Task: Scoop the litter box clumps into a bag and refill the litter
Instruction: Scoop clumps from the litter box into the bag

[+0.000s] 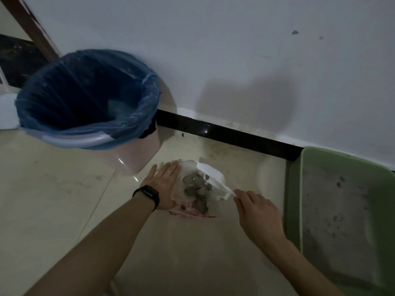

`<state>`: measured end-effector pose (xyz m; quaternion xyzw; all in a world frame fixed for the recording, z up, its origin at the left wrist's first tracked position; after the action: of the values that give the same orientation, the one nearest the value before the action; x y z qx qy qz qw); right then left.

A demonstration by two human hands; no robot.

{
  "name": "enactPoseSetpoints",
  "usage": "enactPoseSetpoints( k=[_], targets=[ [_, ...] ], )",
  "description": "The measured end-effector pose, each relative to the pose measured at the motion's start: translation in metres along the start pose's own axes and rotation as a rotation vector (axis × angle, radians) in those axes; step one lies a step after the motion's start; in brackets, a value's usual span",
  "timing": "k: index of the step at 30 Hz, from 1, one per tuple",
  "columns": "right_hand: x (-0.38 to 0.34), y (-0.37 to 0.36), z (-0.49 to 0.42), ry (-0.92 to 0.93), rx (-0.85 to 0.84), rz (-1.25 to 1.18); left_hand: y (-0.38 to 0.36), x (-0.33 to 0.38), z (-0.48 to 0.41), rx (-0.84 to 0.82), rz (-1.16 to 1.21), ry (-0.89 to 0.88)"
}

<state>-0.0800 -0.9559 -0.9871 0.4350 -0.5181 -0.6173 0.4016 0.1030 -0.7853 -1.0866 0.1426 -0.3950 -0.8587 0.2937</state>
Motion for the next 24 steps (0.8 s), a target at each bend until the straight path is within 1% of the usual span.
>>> enactPoseSetpoints(
  k=[2,4,6,8,9,12,14,15,17,18,20,22,24],
  targets=[
    [0.008,0.005,0.002,-0.021,0.013,-0.040,0.002,0.005,-0.001,0.004,-0.006,-0.006],
    [0.018,0.010,0.006,-0.082,0.007,-0.100,0.005,0.009,-0.003,0.019,-0.006,-0.006],
    [0.031,0.013,0.010,-0.146,-0.041,-0.175,0.012,0.014,-0.007,0.022,0.023,-0.016],
    [0.052,0.017,0.019,-0.239,-0.074,-0.341,0.022,0.023,-0.012,0.028,0.048,-0.030],
    [0.066,0.019,0.027,-0.301,-0.065,-0.462,0.027,0.029,-0.014,0.033,0.060,-0.036],
    [0.121,0.022,0.066,-0.546,0.031,-0.861,0.047,0.060,-0.027,0.079,0.117,-0.092],
    [0.165,0.021,0.105,-0.731,0.110,-0.981,0.062,0.094,-0.038,0.112,0.151,-0.161],
    [0.186,0.020,0.128,-0.823,0.147,-1.006,0.069,0.115,-0.042,0.126,0.164,-0.200],
    [0.228,0.020,0.174,-0.979,0.179,-0.976,0.083,0.165,-0.048,0.172,0.192,-0.275],
    [0.246,0.016,0.195,-1.043,0.149,-0.938,0.089,0.193,-0.049,0.196,0.209,-0.306],
    [0.274,0.008,0.230,-1.134,0.025,-0.851,0.098,0.250,-0.049,0.228,0.230,-0.377],
    [0.296,-0.001,0.251,-1.179,-0.084,-0.789,0.102,0.303,-0.049,0.232,0.251,-0.433],
    [0.309,-0.008,0.258,-1.200,-0.172,-0.775,0.104,0.340,-0.053,0.212,0.254,-0.437]
  ],
)
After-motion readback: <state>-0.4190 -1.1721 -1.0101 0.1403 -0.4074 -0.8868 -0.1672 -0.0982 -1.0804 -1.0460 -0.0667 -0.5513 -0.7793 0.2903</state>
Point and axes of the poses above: each hand's wrist, its own z-axis away from the middle knuckle, its own y-axis out of the back of the hand, x = y × z, the point moved 8 cm from there along -z, towards the middle knuckle, and after that the axes turned 12 degrees about -x, right-handed, at the moved point
